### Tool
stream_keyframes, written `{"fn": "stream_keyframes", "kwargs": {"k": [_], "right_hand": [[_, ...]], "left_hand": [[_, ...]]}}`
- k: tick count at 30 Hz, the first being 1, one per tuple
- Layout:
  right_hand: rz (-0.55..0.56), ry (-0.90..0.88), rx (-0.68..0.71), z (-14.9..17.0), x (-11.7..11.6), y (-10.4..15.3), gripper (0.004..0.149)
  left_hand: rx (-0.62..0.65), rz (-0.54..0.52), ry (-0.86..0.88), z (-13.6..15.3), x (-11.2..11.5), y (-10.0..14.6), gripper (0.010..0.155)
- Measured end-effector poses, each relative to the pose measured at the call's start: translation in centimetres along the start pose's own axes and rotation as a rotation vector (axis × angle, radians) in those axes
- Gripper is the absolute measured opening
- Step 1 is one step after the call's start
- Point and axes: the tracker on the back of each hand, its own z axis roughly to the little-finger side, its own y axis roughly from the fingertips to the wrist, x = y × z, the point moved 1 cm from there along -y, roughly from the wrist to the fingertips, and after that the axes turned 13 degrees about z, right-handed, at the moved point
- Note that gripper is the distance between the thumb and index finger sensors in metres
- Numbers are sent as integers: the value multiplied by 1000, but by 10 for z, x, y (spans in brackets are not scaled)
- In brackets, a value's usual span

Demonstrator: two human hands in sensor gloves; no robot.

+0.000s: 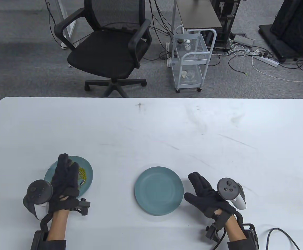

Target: Pick sunflower seeds with hand pinch into plate

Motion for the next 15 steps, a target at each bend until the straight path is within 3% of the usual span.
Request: {"fn": "stream_keyframes", "kwargs": {"k": [3, 8, 15], "right_hand": [[-1, -4, 3, 0, -1, 0, 88], [3, -16, 6, 0, -2, 1, 88], [-1, -19, 11, -1, -5, 1, 88]], "left_hand": [[-114, -98, -90, 15, -22, 2, 71], [-361, -142, -181, 45, -41, 6, 74], [-632, -74, -150, 86, -40, 11, 70]]}}
